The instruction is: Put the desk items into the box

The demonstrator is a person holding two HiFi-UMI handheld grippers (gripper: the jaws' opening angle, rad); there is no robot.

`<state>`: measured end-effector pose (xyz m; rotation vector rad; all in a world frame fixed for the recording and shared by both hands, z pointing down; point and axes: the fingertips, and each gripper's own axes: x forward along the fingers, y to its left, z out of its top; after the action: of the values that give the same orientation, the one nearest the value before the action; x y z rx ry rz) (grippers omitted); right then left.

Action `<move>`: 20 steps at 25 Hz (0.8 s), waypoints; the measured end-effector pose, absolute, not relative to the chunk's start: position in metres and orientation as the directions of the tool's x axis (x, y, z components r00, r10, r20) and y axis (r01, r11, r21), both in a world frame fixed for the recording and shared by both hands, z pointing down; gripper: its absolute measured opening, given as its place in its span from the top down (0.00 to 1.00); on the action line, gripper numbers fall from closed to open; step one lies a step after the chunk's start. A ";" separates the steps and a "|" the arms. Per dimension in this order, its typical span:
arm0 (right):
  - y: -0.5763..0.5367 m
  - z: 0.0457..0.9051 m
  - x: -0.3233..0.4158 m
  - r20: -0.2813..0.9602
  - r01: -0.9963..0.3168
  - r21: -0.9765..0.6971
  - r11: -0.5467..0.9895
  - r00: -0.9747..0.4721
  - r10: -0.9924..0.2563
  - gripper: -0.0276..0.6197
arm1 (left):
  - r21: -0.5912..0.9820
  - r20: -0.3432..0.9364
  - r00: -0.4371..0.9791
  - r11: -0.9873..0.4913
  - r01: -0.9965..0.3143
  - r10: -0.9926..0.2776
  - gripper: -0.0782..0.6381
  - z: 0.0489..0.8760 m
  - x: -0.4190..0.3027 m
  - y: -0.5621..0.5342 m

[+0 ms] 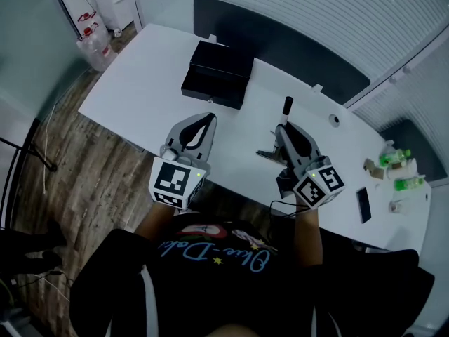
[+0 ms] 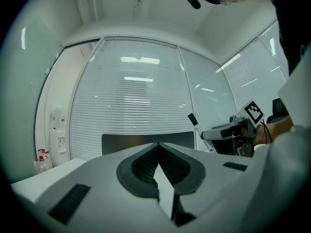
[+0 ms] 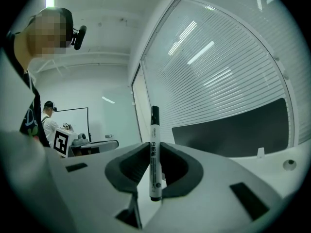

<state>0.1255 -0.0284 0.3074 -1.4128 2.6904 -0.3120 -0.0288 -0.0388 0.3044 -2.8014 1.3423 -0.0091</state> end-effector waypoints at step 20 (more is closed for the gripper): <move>-0.066 0.308 0.051 0.024 -0.809 -0.223 0.544 -0.563 -0.826 0.85 | -0.027 -0.004 0.637 -0.637 -0.771 -0.771 0.88 0.310 -0.102 -0.076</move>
<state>0.0509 -0.0660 0.3082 -1.4250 2.6861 -0.3211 -0.1016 -0.0758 0.3102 -2.8187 1.3274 -0.0115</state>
